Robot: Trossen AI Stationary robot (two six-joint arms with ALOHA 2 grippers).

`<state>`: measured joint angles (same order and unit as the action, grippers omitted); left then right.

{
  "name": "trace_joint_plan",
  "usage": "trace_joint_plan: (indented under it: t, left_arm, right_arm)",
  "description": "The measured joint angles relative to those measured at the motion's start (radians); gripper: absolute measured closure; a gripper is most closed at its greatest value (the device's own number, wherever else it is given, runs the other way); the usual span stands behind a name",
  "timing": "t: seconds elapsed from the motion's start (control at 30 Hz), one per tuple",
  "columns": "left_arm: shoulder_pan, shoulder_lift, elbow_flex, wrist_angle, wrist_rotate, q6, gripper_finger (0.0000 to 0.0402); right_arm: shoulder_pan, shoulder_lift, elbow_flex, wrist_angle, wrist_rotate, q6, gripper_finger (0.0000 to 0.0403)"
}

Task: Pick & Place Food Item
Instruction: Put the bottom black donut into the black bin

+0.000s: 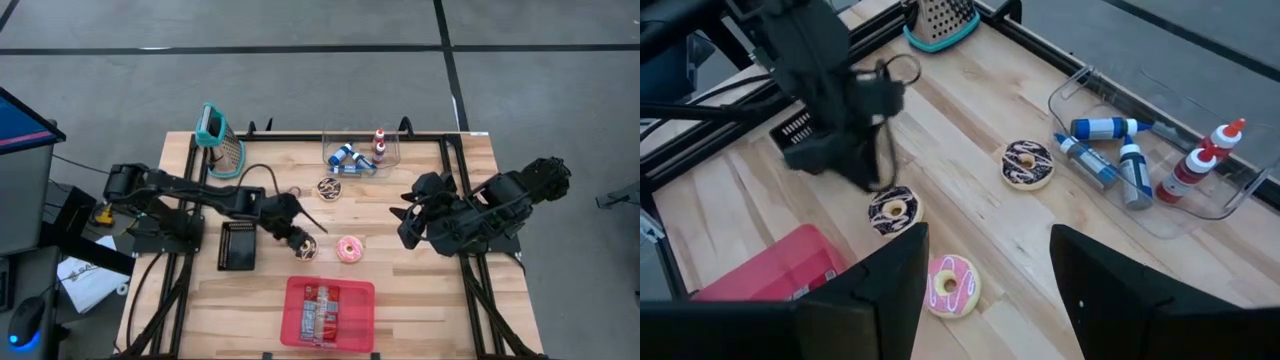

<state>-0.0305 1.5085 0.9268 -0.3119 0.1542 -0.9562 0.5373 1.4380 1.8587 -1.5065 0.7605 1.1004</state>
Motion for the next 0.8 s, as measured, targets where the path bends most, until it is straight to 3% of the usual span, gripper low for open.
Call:
trace_joint_plan:
  t: [0.13, 0.3, 0.8]
  left_arm:
    - [0.021, -0.010, 0.001, -0.071, -0.119, -0.018, 0.0279]
    - [0.038, 0.008, 0.000, -0.140, -0.122, 0.043, 0.0270]
    - [0.036, 0.082, -0.001, -0.128, -0.108, 0.140, 0.0167]
  right_arm:
    - [0.006, 0.000, 0.000, 0.000, 0.000, 0.000, 0.0201]
    - [0.006, 0.000, 0.000, -0.001, 0.000, -0.005, 0.0201]
    - [0.006, 0.000, 0.000, -0.004, 0.000, -0.011, 0.0201]
